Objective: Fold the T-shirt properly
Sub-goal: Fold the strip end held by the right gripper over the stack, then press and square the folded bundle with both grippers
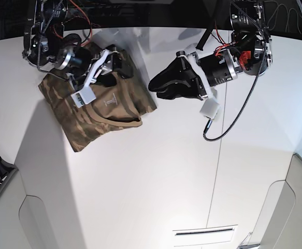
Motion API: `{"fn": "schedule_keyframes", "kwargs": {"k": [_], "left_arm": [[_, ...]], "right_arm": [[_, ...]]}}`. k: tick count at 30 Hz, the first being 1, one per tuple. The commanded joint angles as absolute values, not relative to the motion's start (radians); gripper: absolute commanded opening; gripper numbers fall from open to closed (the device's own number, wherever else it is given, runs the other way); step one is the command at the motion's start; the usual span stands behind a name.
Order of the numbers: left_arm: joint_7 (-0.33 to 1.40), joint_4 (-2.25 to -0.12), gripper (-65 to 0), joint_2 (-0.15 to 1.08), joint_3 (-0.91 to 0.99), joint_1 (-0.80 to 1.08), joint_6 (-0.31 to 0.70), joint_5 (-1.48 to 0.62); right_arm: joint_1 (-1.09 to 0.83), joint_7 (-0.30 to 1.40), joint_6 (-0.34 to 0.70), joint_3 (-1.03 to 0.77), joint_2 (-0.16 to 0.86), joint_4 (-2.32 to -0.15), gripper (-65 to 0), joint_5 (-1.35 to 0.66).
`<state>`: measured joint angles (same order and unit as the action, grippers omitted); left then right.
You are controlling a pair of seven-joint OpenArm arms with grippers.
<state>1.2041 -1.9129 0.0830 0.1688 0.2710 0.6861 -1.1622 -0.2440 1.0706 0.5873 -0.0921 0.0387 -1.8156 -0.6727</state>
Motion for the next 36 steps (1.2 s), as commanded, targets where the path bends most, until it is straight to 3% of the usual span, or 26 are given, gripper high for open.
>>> {"fn": "schedule_keyframes", "kwargs": {"k": [1, 11, 13, 15, 18, 27, 36], "left_arm": [[1.186, -1.929, -38.7, 0.084, 0.17, 0.263, 0.698, -1.189], [1.187, -1.931, -38.8, 0.083, 0.161, 0.265, 0.698, -1.19], [1.191, -1.931, -42.6, 0.083, 0.137, 0.27, 0.698, -1.189], [1.194, -1.93, -48.1, 0.083, 0.095, 0.272, 0.698, -1.175], [1.166, -1.93, -53.4, 0.083, 0.008, 0.272, 0.698, -1.08], [1.018, -1.786, -56.0, 0.083, -0.212, 0.271, 0.698, -0.801], [0.998, -1.593, -56.0, 0.093, -0.123, 0.231, 0.698, -0.7]], "right_arm": [[-0.233, 1.057, 0.599, -0.069, 0.041, -1.853, -29.0, -0.709], [-0.094, 1.036, 0.582, -0.056, 0.041, -2.063, -29.0, -0.642], [-0.061, 0.988, 0.568, -0.078, 0.041, -2.06, -29.5, -0.559], [-0.038, 0.937, 0.543, -0.108, 0.041, -2.054, -39.5, -0.472], [0.0, 0.907, 0.513, -0.157, 0.041, -2.028, -64.2, -0.399], [0.16, 0.838, 0.514, -0.234, 0.066, -1.657, -65.0, -0.355], [0.241, 0.865, 0.58, -0.23, 0.145, -1.268, -65.0, -0.404]]}}
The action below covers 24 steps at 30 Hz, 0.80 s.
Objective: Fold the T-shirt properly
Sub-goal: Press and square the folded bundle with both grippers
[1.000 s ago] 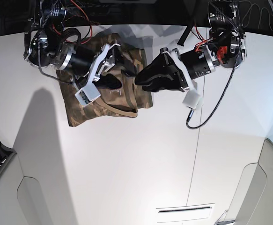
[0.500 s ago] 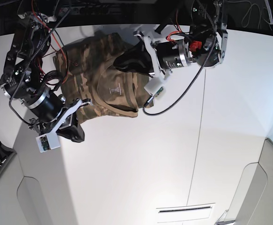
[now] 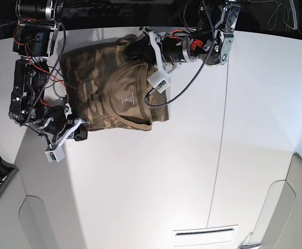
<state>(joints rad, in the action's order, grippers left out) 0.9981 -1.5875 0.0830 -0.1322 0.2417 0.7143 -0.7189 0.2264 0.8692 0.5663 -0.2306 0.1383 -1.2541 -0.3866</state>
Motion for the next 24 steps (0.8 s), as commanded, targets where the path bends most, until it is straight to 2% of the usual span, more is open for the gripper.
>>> {"fn": "schedule_keyframes", "kwargs": {"k": [1, 10, 18, 24], "left_arm": [[0.997, -1.585, -56.0, 0.1, -0.097, 0.217, 0.698, -0.691], [0.961, -1.494, -56.0, 0.153, 0.054, 0.008, 0.698, -0.661], [0.948, -1.385, -56.0, 0.153, 0.05, -0.136, 0.698, -0.661], [1.103, -1.47, -56.0, 0.179, 0.079, -0.141, 0.698, -0.822]], "right_arm": [[0.226, 0.88, 0.581, -0.227, 0.149, -1.266, -65.0, -0.428], [-0.014, 0.957, 0.591, -0.228, 0.171, -1.435, -65.0, -0.673], [-0.163, 1.033, 0.592, -0.227, 0.073, -1.659, -65.0, -0.759], [-0.179, 1.061, 0.591, -0.273, 0.072, -1.731, -65.0, -0.756]]}}
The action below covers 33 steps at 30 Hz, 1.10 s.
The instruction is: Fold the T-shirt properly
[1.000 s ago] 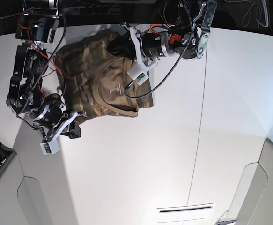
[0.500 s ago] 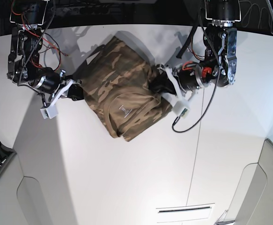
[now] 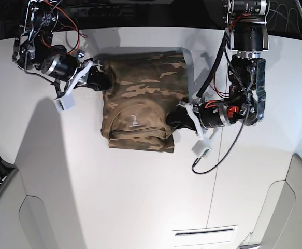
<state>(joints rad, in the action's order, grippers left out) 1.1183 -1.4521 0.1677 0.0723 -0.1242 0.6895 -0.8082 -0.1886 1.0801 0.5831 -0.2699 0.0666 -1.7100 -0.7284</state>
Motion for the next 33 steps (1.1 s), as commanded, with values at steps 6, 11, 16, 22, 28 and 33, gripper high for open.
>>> {"fn": "schedule_keyframes", "kwargs": {"k": [6, 11, 16, 22, 28, 33], "left_arm": [[1.124, -1.732, -56.0, 0.284, 0.236, 0.056, 0.698, -0.881], [1.159, -1.856, -56.0, 0.344, 0.393, 0.22, 0.698, -0.962], [1.176, -1.887, -56.0, 0.35, 0.545, 0.404, 0.698, -1.011], [1.218, -1.887, -56.0, 0.349, 0.67, 0.607, 0.698, -1.064], [1.212, -1.876, -56.0, 0.349, 0.681, 0.797, 0.698, -1.057], [1.2, -1.825, -56.0, 0.349, 0.681, 0.88, 0.698, -0.967]], "right_arm": [[-0.181, 1.229, 0.603, -0.444, 0.072, -1.86, -65.0, -0.92], [-0.194, 1.272, 0.617, -0.582, 0.113, -1.908, -65.0, -0.98], [-0.317, 1.261, 0.618, -0.647, 0.194, -1.908, -65.0, -0.988], [-0.479, 1.261, 0.617, -0.659, 0.222, -1.908, -65.0, -0.951], [-0.616, 1.25, 0.617, -0.659, 0.221, -1.908, -65.0, -0.914], [-0.684, 1.25, 0.613, -0.659, 0.222, -1.907, -65.0, -0.869]]}}
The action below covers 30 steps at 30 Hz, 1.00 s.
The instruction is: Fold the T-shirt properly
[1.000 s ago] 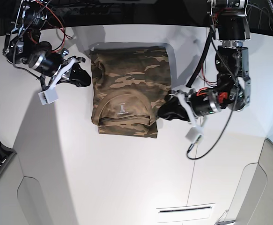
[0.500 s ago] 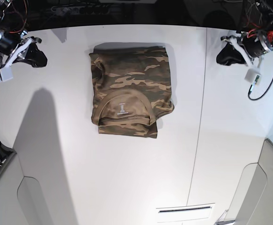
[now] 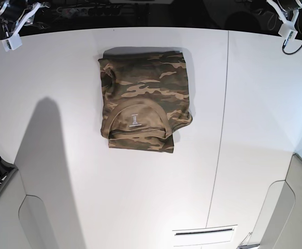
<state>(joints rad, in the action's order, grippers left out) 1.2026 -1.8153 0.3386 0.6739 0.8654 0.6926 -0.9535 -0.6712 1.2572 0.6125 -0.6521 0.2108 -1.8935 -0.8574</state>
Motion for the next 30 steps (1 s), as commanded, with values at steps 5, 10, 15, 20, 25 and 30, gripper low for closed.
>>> {"fn": "schedule_keyframes", "kwargs": {"k": [5, 10, 15, 20, 25, 30], "left_arm": [[1.2, -1.697, -56.0, 0.349, 0.679, 0.917, 0.698, -0.87], [1.108, -1.551, -56.0, 0.349, 0.631, 0.92, 0.698, -0.746], [0.953, -1.41, -56.0, 0.381, 0.408, 0.904, 0.593, -0.455], [0.95, -1.248, -56.0, 0.453, 0.077, 0.806, 0.427, -0.31], [0.946, -0.988, -56.0, 0.447, -0.144, 0.656, 0.413, -0.275], [0.927, -0.739, -56.0, 0.418, -0.303, 0.498, 0.346, -0.19]], "right_arm": [[-0.795, 1.25, 0.607, -0.619, 0.284, -1.896, -65.0, -0.871], [-0.857, 1.249, 0.604, -0.537, 0.387, -1.832, -65.0, -0.859], [-0.853, 1.196, 0.57, -0.41, 0.437, -1.657, -65.0, -0.773], [-0.783, 1.178, 0.463, -0.211, 0.44, -1.434, -65.0, -0.579], [-0.638, 1.174, 0.327, 0.022, 0.44, -1.14, -65.0, -0.4], [-0.465, 1.171, 0.282, 0.2, 0.43, -0.844, -65.0, -0.345]]}}
